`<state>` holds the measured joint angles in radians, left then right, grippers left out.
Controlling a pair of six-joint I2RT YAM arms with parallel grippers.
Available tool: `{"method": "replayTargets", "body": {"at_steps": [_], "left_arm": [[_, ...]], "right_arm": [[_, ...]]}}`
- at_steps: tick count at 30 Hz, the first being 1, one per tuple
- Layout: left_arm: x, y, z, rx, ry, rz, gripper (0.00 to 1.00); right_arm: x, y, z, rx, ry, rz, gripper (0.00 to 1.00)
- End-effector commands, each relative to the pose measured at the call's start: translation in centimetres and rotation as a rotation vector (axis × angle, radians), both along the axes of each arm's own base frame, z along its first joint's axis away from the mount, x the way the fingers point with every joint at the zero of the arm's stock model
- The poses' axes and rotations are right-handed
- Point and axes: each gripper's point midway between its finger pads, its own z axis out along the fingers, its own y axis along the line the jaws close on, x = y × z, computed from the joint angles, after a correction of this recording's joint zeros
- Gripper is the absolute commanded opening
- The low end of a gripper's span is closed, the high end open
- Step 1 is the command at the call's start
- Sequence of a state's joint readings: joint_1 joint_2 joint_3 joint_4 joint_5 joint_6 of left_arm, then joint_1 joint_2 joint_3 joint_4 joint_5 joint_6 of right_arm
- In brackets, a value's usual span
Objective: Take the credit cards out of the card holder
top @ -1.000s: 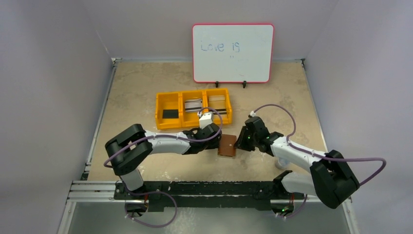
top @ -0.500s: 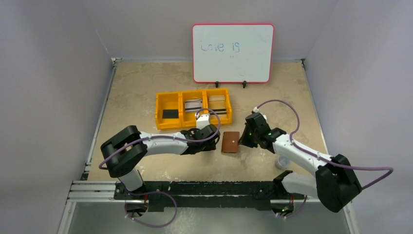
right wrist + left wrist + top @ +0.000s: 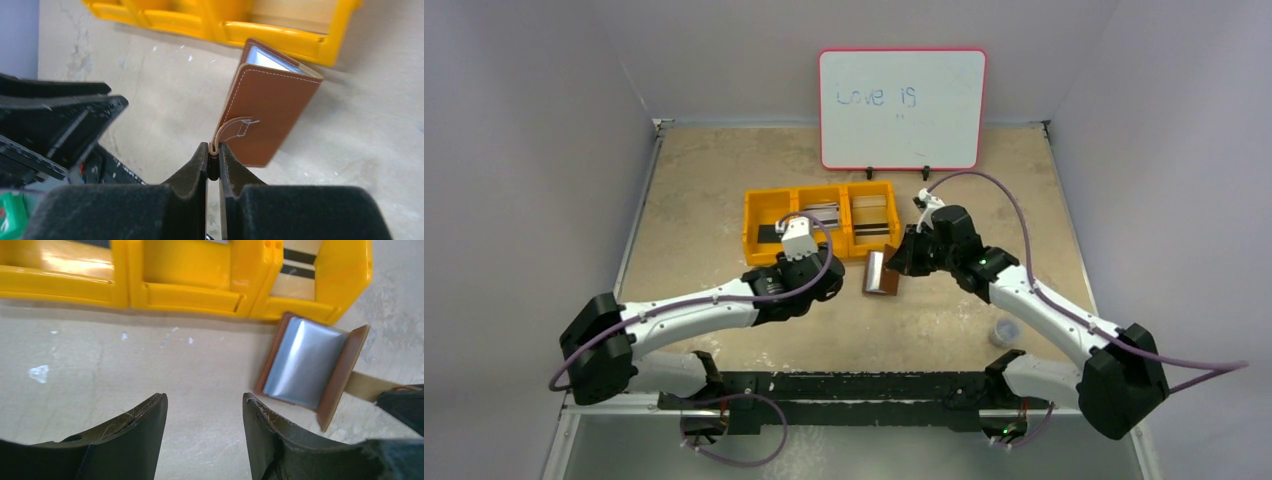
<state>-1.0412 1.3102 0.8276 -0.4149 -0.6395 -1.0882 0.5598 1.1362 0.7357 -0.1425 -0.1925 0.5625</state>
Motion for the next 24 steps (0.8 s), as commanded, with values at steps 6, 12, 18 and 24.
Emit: {"method": "replayTargets", "body": {"at_steps": [6,12,18,24], "left_arm": [[0.0,7.7,4.5,0.001,-0.155,0.255,0.59],[-0.7,10.9,6.8,-0.031,-0.223,0.328,0.62],[-1.0,11.1,6.5,-0.042,-0.222,0.318,0.66],[-0.8,7.8,4.5,-0.04,-0.151,0.213,0.66]], "right_arm": [[-1.6,8.9,6.0,0.198,-0.114,0.344,0.02],[-3.3,10.3,6.6,0.271,-0.084,0.435,0.02],[-4.8,7.5,0.0,0.18,0.088,0.296,0.06],[-4.7,1.7,-7.1,0.119,0.266,-0.001,0.08]]}}
